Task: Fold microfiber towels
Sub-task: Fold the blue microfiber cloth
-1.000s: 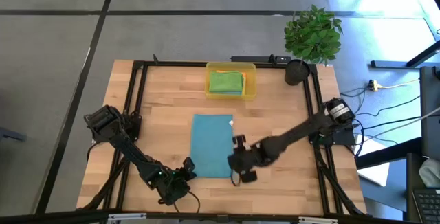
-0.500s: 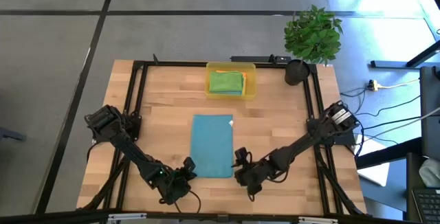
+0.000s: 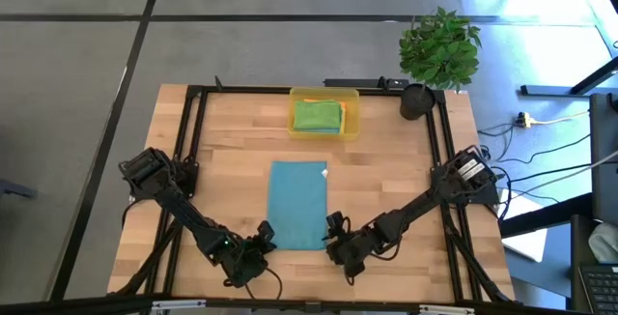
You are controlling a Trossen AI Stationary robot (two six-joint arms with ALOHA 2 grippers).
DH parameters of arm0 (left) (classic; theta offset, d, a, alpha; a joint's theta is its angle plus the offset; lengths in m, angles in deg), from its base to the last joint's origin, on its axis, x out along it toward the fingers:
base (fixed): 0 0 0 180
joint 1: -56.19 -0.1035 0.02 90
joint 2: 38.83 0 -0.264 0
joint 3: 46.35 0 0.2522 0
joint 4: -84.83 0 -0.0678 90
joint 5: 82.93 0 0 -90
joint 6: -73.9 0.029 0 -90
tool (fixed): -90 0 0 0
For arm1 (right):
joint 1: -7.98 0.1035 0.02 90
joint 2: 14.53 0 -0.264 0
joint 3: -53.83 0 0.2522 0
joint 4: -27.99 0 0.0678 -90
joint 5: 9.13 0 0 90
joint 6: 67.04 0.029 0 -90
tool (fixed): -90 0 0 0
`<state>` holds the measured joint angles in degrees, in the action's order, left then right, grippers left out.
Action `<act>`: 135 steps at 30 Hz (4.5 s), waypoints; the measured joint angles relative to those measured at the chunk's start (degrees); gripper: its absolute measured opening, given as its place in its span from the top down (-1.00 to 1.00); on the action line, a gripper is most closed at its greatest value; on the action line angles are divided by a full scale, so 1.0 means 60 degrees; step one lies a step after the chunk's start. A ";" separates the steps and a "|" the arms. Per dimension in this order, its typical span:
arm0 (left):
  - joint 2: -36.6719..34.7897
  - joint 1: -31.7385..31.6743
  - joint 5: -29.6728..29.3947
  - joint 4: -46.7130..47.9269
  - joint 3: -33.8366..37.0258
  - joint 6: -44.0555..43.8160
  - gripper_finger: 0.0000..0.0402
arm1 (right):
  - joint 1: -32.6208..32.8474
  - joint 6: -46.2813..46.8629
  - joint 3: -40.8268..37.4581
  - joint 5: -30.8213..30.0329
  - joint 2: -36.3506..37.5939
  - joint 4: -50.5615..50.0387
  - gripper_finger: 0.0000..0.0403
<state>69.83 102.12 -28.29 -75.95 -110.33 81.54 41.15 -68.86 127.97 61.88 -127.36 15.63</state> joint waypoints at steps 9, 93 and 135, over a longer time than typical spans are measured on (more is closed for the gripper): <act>0.0000 -0.0004 0.0015 0.0004 0.0000 -0.0004 1.00 | 0.0007 0.0060 0.0051 -0.0006 -0.0567 0.0566 0.10; -0.6577 -0.6665 0.3242 -0.2329 0.5362 -0.0548 1.00 | -0.4091 0.2784 -0.2426 -0.0654 0.1016 0.3877 1.00; -0.5252 -0.2448 0.1550 -0.4179 0.4086 -0.1665 0.46 | -0.2786 0.2217 -0.2379 -0.0651 0.2273 0.3302 0.25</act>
<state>38.31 87.44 -18.99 -101.02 -85.82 71.55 24.43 -55.56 113.70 57.98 -113.72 35.44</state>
